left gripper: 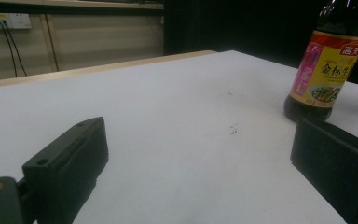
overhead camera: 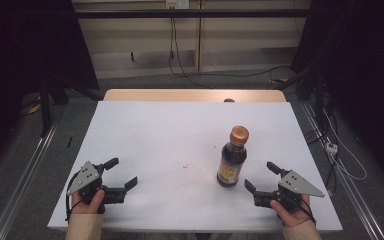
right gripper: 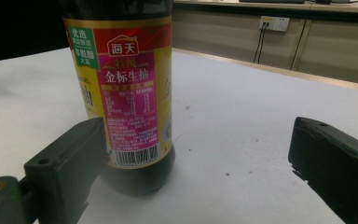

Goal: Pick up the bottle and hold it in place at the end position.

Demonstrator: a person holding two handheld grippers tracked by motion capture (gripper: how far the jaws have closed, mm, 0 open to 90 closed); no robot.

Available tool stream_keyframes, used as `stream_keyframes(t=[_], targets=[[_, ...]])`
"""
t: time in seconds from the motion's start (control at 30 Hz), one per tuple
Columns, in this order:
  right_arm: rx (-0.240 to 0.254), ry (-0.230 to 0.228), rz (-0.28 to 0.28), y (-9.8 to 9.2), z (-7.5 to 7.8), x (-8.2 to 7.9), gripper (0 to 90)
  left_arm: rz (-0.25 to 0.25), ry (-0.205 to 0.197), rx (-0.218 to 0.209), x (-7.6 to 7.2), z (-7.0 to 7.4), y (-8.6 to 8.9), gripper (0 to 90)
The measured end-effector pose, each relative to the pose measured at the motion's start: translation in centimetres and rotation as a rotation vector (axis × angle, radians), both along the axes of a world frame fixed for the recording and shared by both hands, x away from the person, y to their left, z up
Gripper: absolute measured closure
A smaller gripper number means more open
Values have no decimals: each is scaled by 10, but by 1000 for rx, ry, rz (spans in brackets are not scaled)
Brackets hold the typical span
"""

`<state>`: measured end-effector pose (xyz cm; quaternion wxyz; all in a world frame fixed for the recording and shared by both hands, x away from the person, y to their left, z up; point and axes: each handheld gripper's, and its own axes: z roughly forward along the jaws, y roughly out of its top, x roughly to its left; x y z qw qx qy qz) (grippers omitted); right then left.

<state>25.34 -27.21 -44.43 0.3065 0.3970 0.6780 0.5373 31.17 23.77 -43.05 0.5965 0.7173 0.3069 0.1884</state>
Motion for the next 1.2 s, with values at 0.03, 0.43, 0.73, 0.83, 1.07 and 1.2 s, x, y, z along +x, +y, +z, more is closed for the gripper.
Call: stream_keyframes(t=[0.03, 0.43, 0.73, 0.83, 1.07, 1.2], targets=[[1, 1, -1, 0, 0, 0, 39, 0, 0, 0, 0, 0, 0, 37], [5, 4, 1, 1, 0, 1, 37, -4, -6, 1, 0, 0, -2, 37], [11, 14, 46, 7, 4, 2, 30, -5, -11, -3, -1, 0, -1, 37], [15, 7, 67, 11, 6, 5, 20, -6, -12, 0, -1, 0, -1, 37], [25, 7, 96, 23, 13, 11, 32, -8, -11, 1, -1, 0, -2, 37], [18, 19, 105, 28, 15, 15, 53, -9, -13, 2, -1, 0, -2, 37]])
